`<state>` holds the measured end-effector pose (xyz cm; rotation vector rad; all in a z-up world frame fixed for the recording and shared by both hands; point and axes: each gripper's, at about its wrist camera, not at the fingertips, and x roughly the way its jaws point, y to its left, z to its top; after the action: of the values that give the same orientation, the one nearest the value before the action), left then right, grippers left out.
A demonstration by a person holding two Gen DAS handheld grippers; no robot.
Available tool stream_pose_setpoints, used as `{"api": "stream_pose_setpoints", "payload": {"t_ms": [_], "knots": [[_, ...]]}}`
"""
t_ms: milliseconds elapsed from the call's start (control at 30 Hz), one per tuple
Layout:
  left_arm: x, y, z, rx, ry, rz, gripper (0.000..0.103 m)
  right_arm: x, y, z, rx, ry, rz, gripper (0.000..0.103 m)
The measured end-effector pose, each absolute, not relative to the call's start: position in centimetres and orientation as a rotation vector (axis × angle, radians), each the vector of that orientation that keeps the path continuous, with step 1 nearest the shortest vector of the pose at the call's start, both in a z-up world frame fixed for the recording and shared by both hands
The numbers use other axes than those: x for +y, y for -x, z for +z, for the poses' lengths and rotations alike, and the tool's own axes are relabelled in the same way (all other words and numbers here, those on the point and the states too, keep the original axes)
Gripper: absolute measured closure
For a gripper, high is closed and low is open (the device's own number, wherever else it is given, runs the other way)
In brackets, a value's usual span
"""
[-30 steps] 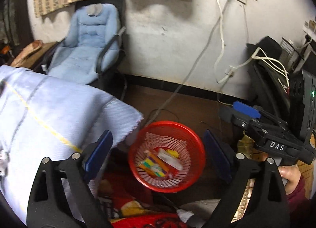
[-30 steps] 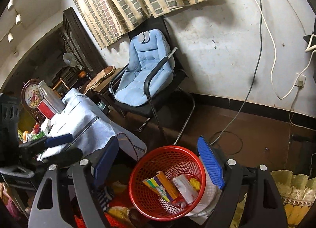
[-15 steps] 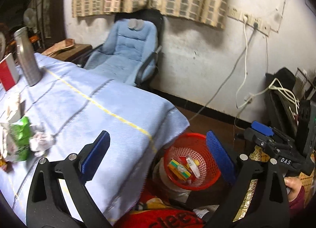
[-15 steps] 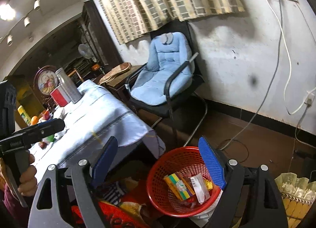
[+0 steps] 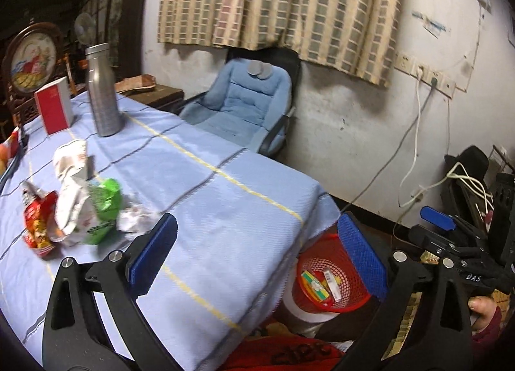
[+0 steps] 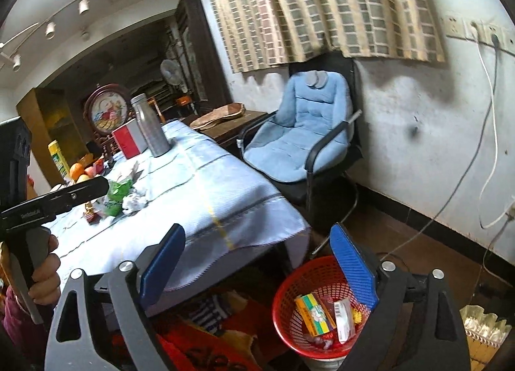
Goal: Collect trash
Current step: 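Move both empty tools back over the table, then grasp the white-green tea drink carton with the right tool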
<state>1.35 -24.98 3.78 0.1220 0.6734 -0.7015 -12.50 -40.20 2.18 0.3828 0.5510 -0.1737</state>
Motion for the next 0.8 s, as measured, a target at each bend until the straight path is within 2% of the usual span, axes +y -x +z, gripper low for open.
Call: {"api": "stream_pose_setpoints", "payload": {"t_ms": [200,400,600,800], "knots": [[-20.9,-3.5,2.6,0.689,-0.128,-0.598,0.007,-36.8,10.0,2.4,0.598,-0.328,-0.118,0.013],[-13.2,-8.2,1.0,0.673,-0.130,-0.389,0.007,-32.9,7.2,2.7,0.643,-0.266,-0.055,0.013],[-5.8,-13.0,2.0,0.722,0.018,-0.283,0.007,-28.9,4.1,2.9,0.671,-0.279,0.063,0.012],[-1.4,-17.1,-0.9,0.867,0.169,-0.181,0.006,-24.2,3.5,2.2,0.708,-0.199,0.154,0.012]]}}
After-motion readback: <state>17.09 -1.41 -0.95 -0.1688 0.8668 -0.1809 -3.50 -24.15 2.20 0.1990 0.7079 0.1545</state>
